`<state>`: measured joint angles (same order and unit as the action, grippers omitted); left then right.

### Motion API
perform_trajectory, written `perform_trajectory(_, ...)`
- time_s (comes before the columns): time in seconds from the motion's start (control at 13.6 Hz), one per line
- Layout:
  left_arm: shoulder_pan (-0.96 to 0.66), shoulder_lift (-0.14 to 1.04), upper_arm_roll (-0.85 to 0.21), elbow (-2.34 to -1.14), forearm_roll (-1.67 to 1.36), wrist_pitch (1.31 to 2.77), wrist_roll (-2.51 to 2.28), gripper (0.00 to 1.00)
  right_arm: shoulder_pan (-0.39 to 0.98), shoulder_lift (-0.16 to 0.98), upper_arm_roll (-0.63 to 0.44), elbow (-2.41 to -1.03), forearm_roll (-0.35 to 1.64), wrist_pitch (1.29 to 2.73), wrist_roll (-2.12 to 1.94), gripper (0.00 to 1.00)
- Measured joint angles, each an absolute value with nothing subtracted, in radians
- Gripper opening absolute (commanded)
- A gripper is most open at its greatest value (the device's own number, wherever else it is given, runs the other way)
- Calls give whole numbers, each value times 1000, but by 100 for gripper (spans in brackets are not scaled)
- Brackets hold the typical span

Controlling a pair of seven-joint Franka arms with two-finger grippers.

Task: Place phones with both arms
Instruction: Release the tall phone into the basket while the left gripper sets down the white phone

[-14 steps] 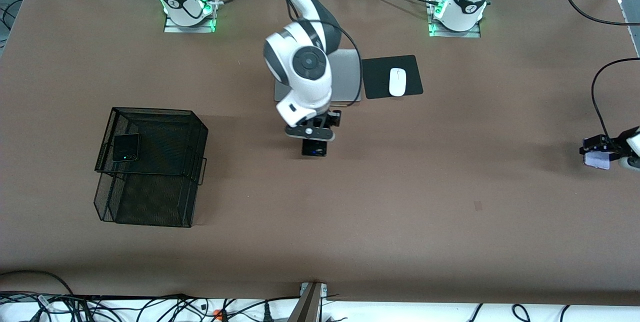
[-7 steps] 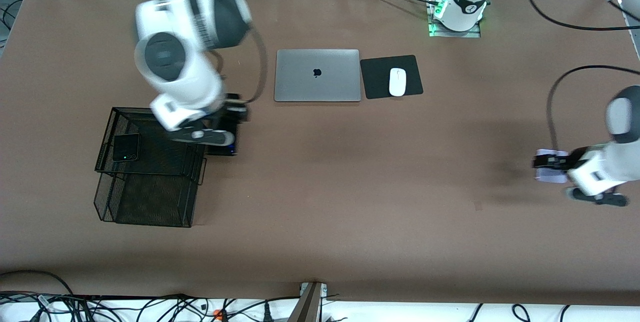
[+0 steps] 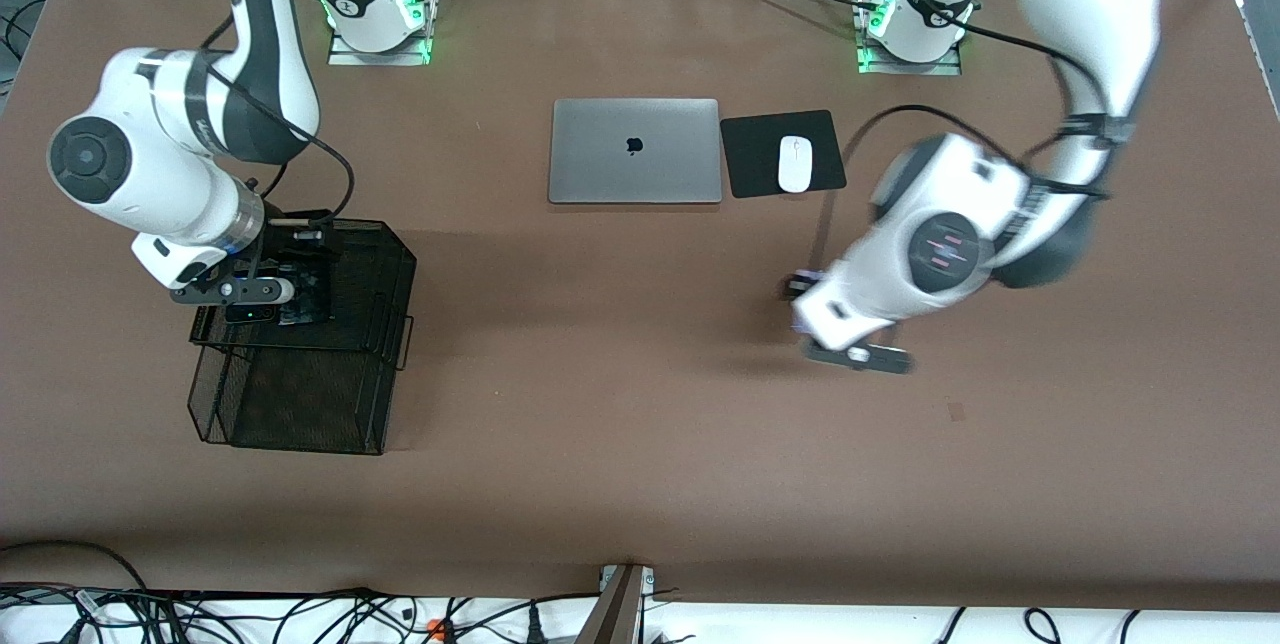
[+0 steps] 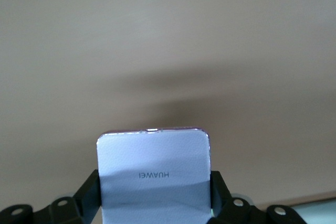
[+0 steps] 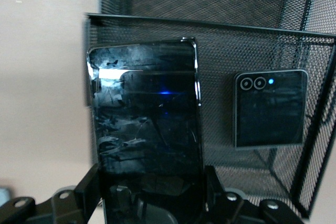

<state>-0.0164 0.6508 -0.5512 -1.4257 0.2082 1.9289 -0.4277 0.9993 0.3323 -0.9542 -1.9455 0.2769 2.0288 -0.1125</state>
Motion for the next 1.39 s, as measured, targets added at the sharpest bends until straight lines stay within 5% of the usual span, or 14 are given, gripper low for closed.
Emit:
perform_trajectory(0.29, -155, 779, -522, -1460, 206, 2276, -576, 39, 999, 378, -951, -1996, 329, 2107, -124, 0)
perform_trajectory(0.37, -212, 816, -487, -1467, 207, 2385, -625, 48, 999, 395, -949, -1995, 361, 2114, -131, 0)
perform_trajectory(0.44, -276, 849, -446, -1471, 207, 2463, -673, 61, 999, 412, -948, -1995, 391, 2120, -141, 42)
perform_trajectory(0.51, -338, 874, -405, -1471, 207, 2513, -723, 100, 999, 429, -947, -1995, 417, 2124, -149, 98)
perform_trajectory(1.03, -409, 880, -338, -1443, 207, 2542, -804, 100, 996, 465, -954, -1935, 456, 2083, -167, 100)
perform_trajectory(1.39, -288, 721, -339, -1419, 209, 2172, -656, 100, 994, 457, -1015, -1711, 445, 1789, -161, 100)
